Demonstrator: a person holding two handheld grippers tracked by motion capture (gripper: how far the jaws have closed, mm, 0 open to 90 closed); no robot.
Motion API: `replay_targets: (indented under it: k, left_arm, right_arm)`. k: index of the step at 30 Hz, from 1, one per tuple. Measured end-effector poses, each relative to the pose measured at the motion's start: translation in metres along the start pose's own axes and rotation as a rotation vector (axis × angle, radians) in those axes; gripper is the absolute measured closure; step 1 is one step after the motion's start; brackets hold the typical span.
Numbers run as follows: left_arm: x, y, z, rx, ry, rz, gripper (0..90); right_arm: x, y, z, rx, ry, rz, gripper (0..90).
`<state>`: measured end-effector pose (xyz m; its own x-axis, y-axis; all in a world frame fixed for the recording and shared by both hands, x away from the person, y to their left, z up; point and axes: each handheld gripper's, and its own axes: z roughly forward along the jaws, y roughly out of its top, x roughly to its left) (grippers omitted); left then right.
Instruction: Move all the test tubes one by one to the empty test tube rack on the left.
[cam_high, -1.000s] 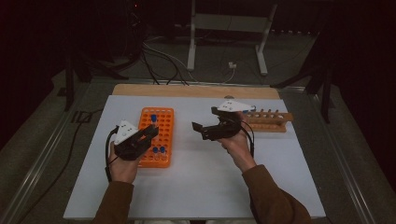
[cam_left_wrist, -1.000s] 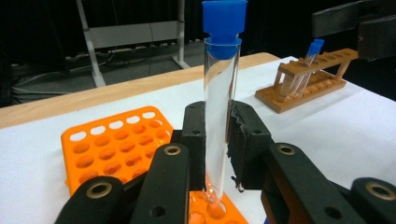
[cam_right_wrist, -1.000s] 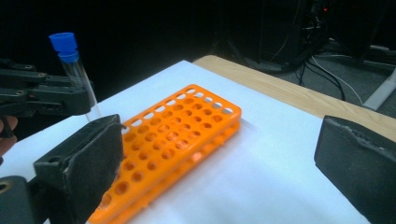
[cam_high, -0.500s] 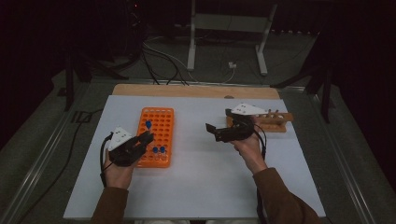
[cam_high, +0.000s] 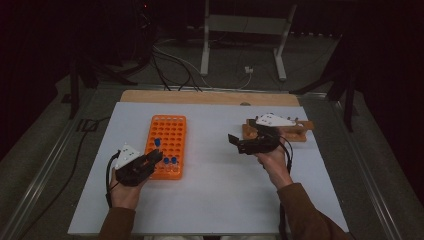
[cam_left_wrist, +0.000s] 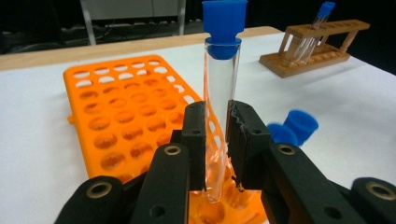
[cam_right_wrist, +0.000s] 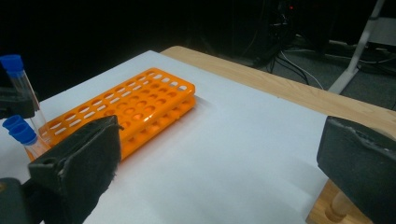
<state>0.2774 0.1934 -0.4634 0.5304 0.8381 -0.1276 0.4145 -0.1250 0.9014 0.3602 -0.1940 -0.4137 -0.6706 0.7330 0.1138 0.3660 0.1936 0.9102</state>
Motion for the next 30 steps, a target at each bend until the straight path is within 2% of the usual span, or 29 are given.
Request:
replay_targets:
  k: [15, 22, 24, 30]
  left_arm:
    - [-0.001, -0.019, 0.004, 0.100, 0.004, 0.024, 78.0]
    - [-0.002, -0.019, 0.004, 0.118, 0.005, 0.033, 78.0]
    - [-0.003, -0.020, 0.005, 0.144, 0.014, 0.050, 77.9]
    - [-0.002, -0.022, 0.005, 0.151, 0.008, 0.049, 77.8]
  right_arm:
    - [0.000, -0.004, 0.000, -0.004, 0.010, 0.012, 0.0]
    - [-0.001, -0.006, 0.000, -0.005, 0.012, 0.018, 0.0]
    - [-0.001, -0.007, 0.000, -0.003, 0.013, 0.019, 0.0]
    - [0.000, -0.008, 0.001, -0.002, 0.019, 0.021, 0.0]
